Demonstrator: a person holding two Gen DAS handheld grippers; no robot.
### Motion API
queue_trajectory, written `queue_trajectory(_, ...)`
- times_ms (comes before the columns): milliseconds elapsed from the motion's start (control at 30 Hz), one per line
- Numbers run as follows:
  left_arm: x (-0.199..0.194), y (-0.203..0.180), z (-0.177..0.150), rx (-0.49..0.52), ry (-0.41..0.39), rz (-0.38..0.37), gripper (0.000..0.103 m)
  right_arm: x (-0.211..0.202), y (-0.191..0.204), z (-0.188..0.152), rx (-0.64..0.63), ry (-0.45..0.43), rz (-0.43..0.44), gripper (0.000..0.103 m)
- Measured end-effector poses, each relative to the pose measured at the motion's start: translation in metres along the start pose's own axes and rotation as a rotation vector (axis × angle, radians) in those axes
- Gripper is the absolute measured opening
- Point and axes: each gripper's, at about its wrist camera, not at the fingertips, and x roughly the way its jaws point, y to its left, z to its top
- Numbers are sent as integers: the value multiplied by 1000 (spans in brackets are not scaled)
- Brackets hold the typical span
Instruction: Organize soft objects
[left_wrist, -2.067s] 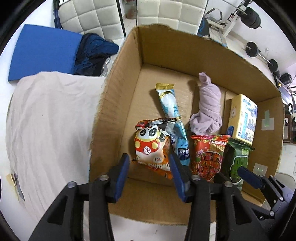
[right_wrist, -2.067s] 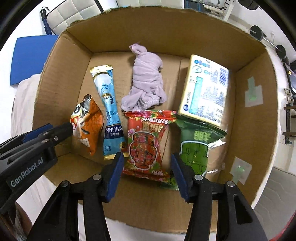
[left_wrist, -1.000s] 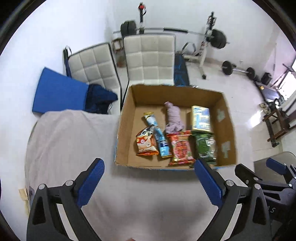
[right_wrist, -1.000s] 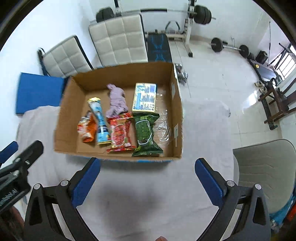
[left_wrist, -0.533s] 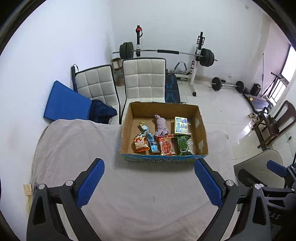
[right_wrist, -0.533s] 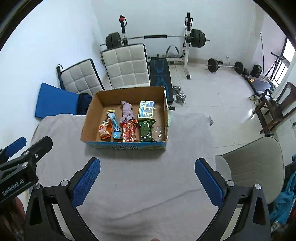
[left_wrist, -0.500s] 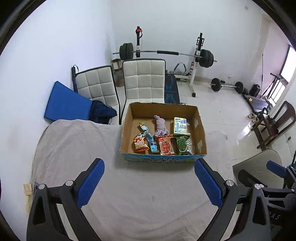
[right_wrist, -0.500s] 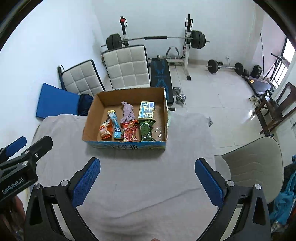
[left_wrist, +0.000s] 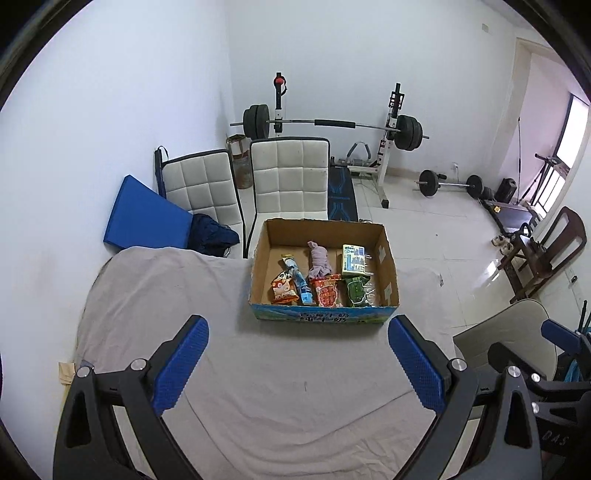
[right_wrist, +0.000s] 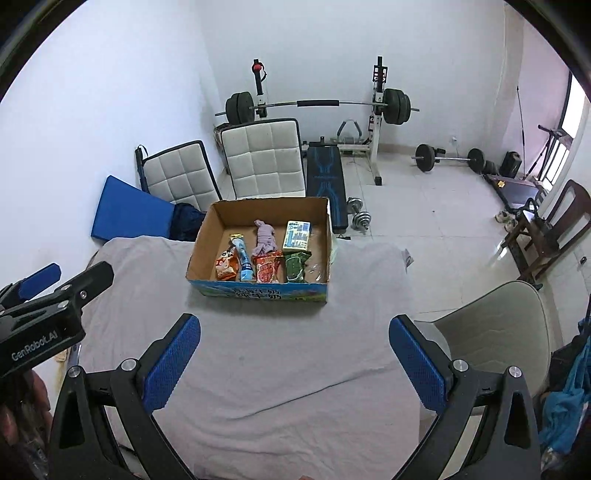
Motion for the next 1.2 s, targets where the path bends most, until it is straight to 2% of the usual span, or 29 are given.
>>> queue_trajectory(267,-7,-6,1,15,-41,17,101,-5,-9,9,13,-34,-30,103)
queue_trajectory(667,3,-4,6,-11,-59,44,103,9,-8,30,13,-68,-48,103)
queue_trajectory(1200,5,-3,10,-17,-70,49,103,6,-3,36,-7,-90,-46,103)
